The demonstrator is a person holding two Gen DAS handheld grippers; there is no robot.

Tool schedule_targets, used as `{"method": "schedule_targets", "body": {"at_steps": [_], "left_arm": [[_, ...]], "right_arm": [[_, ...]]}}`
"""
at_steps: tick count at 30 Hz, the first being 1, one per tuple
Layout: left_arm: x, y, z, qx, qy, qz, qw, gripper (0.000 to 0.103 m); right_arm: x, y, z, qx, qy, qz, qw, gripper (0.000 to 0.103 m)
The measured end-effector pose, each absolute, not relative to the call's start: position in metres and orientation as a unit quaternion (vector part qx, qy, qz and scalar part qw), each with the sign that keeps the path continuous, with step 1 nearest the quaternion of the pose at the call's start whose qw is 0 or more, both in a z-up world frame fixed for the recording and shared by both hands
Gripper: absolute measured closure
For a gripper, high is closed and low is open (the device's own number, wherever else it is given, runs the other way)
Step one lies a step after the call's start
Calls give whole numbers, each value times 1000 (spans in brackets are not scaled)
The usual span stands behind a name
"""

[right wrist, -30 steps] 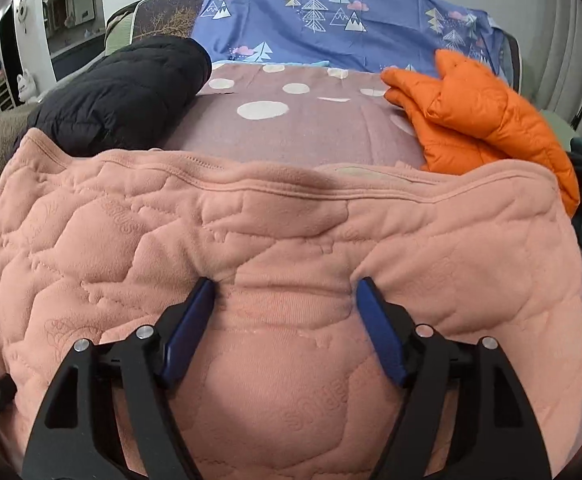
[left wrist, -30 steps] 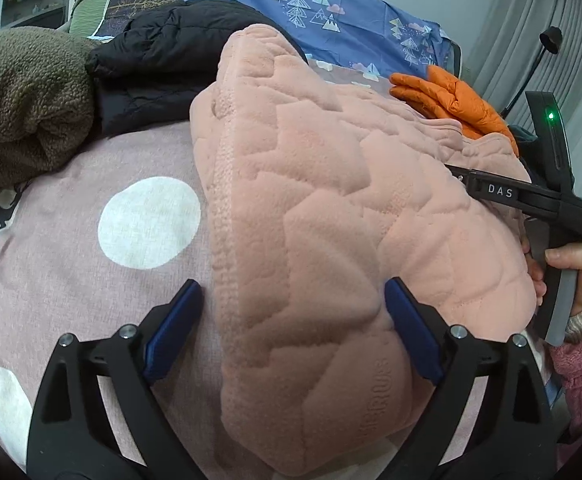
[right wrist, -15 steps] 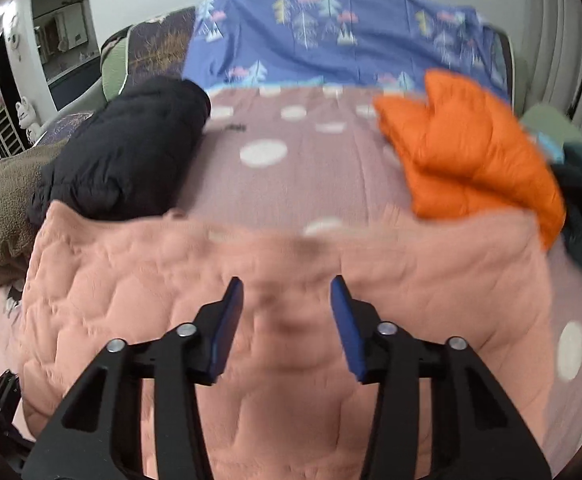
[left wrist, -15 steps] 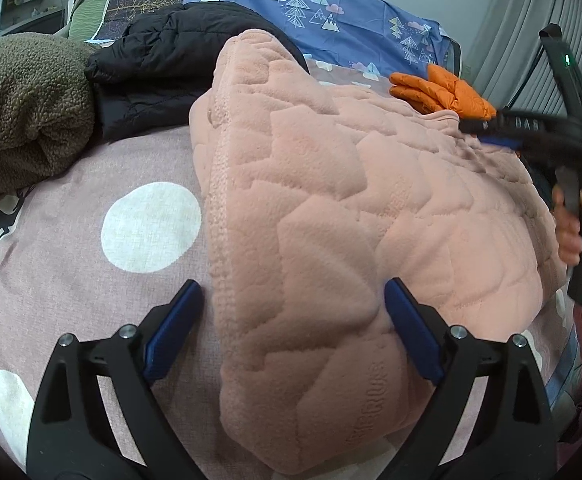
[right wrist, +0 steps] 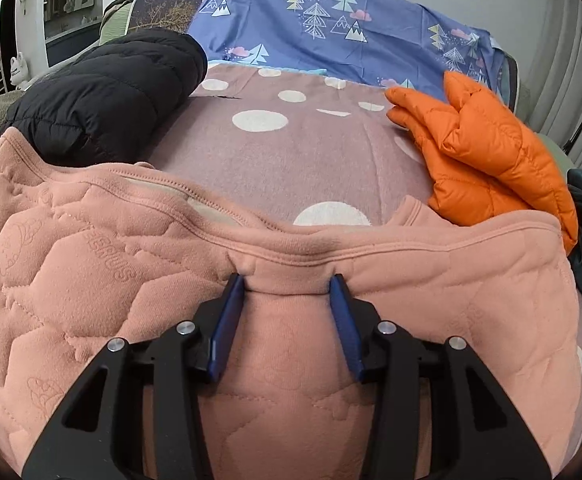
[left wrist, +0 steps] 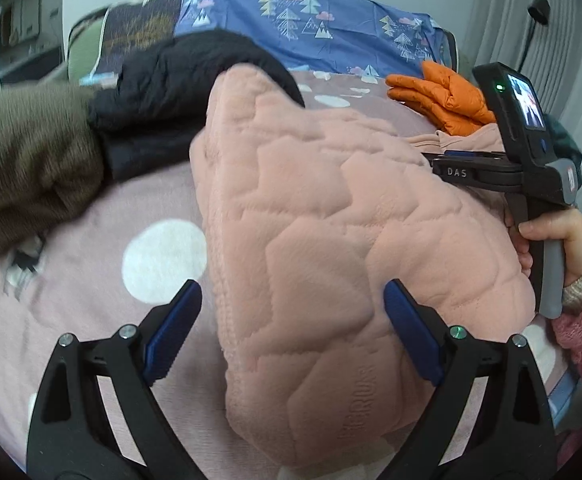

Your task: Fold large clothes

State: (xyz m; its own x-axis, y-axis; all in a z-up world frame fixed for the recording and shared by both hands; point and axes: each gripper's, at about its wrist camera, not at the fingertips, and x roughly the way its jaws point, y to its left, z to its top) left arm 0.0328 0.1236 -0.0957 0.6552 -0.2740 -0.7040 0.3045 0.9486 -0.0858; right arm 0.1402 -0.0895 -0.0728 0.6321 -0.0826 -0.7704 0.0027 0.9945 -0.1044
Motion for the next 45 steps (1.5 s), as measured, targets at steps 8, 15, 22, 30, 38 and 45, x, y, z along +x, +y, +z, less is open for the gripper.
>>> {"method": "schedule_targets", "body": {"at_steps": [8, 15, 22, 30, 38, 45], "left_arm": [[25, 112, -70, 60, 358, -150, 920, 9], [31, 109, -63, 65, 357, -155, 919, 9], [43, 106, -60, 70, 355, -156, 919, 9], [99, 128, -50, 14, 361, -181, 915, 14], [171, 134, -97, 2, 427, -181, 886, 21], [168, 147, -106, -34, 420, -203, 884, 19]], "right_arm": [[141, -93, -73, -39, 426, -18, 903, 56], [142, -94, -72, -37, 426, -16, 904, 56], [142, -94, -72, -35, 425, -14, 904, 56], [143, -95, -72, -27, 424, -9, 905, 56], [144, -99, -73, -13, 423, 0, 906, 55], [143, -99, -73, -10, 420, 1, 907, 55]]}}
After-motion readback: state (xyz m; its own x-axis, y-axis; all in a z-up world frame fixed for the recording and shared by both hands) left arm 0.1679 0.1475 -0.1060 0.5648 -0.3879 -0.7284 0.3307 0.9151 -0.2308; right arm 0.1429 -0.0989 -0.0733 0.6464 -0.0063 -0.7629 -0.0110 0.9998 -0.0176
